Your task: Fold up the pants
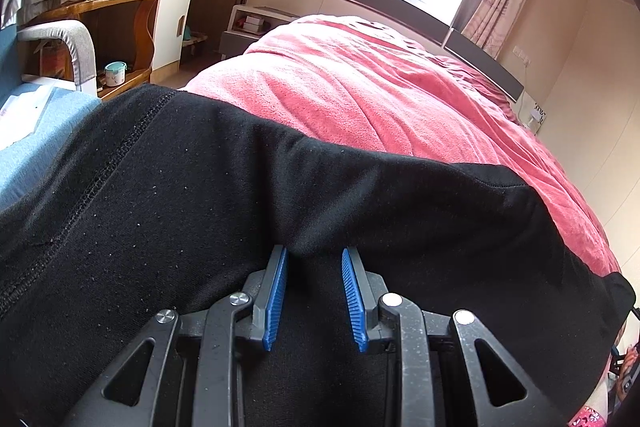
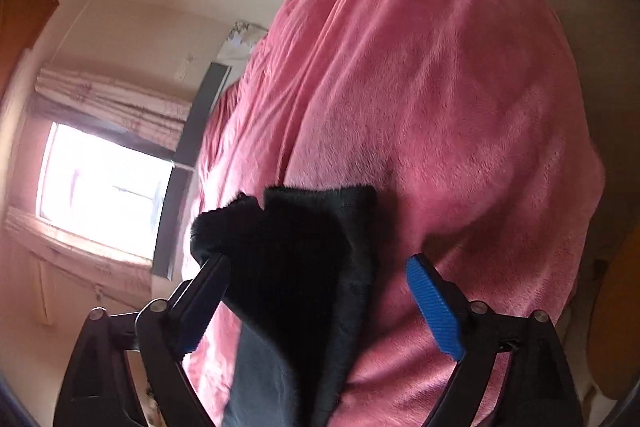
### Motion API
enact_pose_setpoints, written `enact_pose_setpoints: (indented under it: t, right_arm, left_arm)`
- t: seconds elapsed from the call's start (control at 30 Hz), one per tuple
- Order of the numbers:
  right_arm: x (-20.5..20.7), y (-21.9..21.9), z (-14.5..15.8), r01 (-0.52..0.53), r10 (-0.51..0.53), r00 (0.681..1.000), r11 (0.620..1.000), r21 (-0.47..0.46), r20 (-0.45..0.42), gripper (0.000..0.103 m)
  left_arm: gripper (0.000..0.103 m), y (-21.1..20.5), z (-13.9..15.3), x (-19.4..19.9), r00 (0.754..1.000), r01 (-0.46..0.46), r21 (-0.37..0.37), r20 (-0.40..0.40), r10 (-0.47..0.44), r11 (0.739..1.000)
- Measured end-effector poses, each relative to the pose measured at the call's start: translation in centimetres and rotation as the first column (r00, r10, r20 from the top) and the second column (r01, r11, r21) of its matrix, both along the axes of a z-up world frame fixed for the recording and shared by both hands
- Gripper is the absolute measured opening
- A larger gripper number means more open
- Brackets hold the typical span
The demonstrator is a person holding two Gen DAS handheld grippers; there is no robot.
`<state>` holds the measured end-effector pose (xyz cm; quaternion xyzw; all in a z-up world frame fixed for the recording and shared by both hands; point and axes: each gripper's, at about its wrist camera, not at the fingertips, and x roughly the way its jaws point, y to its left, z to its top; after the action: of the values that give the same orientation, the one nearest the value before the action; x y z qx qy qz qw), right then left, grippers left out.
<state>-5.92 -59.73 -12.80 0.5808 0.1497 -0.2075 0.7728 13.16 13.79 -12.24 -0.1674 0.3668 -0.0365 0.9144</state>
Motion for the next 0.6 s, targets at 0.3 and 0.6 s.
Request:
enact_pose_setpoints:
  t: [0.3,0.6]
  right_arm:
    - [-3.8,-0.3,-2.3,0.082,-0.093,0.992,0.988,0.134,0.08,0.1]
    - [0.9,0.5,-0.1,-0.088,0.088,0.996,0.985,-0.148,-0.011,0.101]
  left_arm:
    - [0.028,0.1,0.0,-0.1,1.0,-0.005,-0.001,-0.001,0.005,1.0]
    - [0.028,0.0,0.1,-0.2,1.0,-0.005,0.005,0.001,0.005,1.0]
